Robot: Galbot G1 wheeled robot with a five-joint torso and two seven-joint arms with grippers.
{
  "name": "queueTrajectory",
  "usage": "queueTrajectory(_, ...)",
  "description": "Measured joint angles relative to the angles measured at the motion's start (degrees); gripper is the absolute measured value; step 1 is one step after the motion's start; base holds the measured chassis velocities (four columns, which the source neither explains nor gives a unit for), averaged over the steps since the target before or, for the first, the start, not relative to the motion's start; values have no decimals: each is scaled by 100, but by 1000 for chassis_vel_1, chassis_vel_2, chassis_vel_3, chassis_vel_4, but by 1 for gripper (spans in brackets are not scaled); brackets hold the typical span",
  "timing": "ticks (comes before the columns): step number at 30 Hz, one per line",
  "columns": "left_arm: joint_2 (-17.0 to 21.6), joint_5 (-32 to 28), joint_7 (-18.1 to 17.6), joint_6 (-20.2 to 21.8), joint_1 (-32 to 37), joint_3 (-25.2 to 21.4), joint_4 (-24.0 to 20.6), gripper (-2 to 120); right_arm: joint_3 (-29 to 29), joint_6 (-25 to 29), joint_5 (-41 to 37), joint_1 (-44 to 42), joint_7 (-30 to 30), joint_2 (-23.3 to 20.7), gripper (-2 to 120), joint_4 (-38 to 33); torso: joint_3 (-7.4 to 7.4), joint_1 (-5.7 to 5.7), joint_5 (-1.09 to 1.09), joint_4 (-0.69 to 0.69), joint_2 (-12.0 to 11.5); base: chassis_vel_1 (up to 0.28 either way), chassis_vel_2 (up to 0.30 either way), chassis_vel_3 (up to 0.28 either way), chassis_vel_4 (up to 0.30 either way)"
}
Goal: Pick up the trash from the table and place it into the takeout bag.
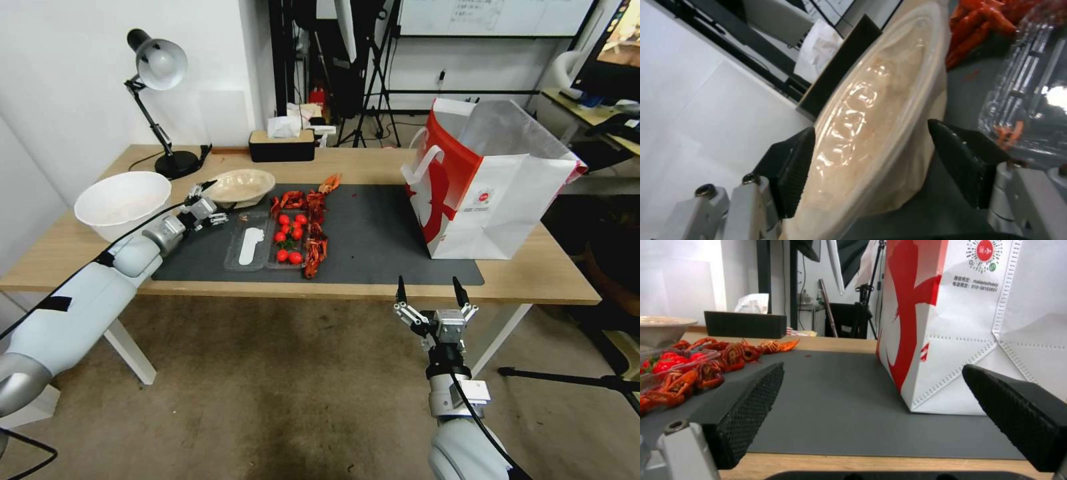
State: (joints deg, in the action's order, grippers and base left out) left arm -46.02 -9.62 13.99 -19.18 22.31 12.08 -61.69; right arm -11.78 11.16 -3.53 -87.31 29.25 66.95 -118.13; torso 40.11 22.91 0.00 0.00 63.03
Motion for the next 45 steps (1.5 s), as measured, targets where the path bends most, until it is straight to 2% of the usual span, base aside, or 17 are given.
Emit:
queueTrajectory(3, -2, 1, 90, -37, -52, 42, 39, 54, -2, 4, -2, 5, 4, 0, 100, 0, 0, 0, 0, 0, 0, 0, 0, 0, 0)
queueTrajectory(4, -2, 1, 90, -37, -52, 42, 39, 54, -2, 4, -2, 5, 4, 0, 100, 0, 0, 0, 0, 0, 0, 0, 0, 0, 0)
queueTrajectory(7, -10, 0, 161, -60, -88, 57, 63, 41, -5, 6, -3, 4, 6, 0, 100, -1, 0, 0, 0, -1, 0, 0, 0, 0, 0)
queueTrajectory(8, -10, 0, 161, -60, -88, 57, 63, 41, -5, 6, -3, 4, 6, 0, 100, -1, 0, 0, 0, -1, 0, 0, 0, 0, 0)
queueTrajectory(16, 19, -20, 434, -117, -152, 77, 109, 9, -6, 7, -4, -2, 6, -7, 99, -22, 0, 0, 0, 0, 0, 0, 0, 0, 0)
queueTrajectory(20, 17, -25, 513, -178, -184, 75, 126, 0, -6, 8, -3, -11, 6, -4, 98, -31, 0, 0, 0, 0, 0, 0, 0, 0, 0)
queueTrajectory(26, -7, -110, 525, -250, -289, 72, -1, 0, -12, 8, -2, -25, 6, -7, 97, -53, 0, 0, -1, 1, 0, 0, 0, 0, 0)
queueTrajectory(31, -20, -424, 518, -211, -583, 234, -380, 0, -20, 8, -1, -39, 7, -8, 98, -81, 0, 0, 0, 0, 0, 0, 0, 0, 0)
queueTrajectory(36, -84, -887, 426, -35, -1302, 870, -939, 0, -45, 2, 1, -51, 16, -13, 98, -116, 0, 0, 2, 0, 0, 0, 0, 0, 0)
queueTrajectory(38, -241, -1115, 382, 53, -1745, 1229, -1132, 0, -70, -2, 2, -65, 22, -18, 98, -130, 1, 0, 2, 0, 0, 0, 0, 0, 0)
queueTrajectory(39, -241, -1115, 382, 53, -1745, 1229, -1132, 0, -70, -2, 2, -65, 22, -18, 98, -130, 1, 0, 2, 0, 0, 0, 0, 0, 0)
queueTrajectory(41, -568, -1322, 341, 184, -2258, 1598, -1244, 0, -101, -10, 2, -89, 26, -23, 98, -165, 0, 0, 3, 0, 0, 0, 0, 0, 0)
queueTrajectory(44, -780, -1431, 305, 243, -2527, 1793, -1246, 0, -110, -14, 2, -105, 28, -27, 98, -177, 0, 1, 2, -2, -1, 0, 0, 0, 0)
queueTrajectory(45, -1085, -1646, 225, 365, -2905, 2087, -1236, 0, -121, -16, 2, -122, 30, -31, 98, -196, 0, 0, 5, -4, 0, 0, 0, 0, 0)
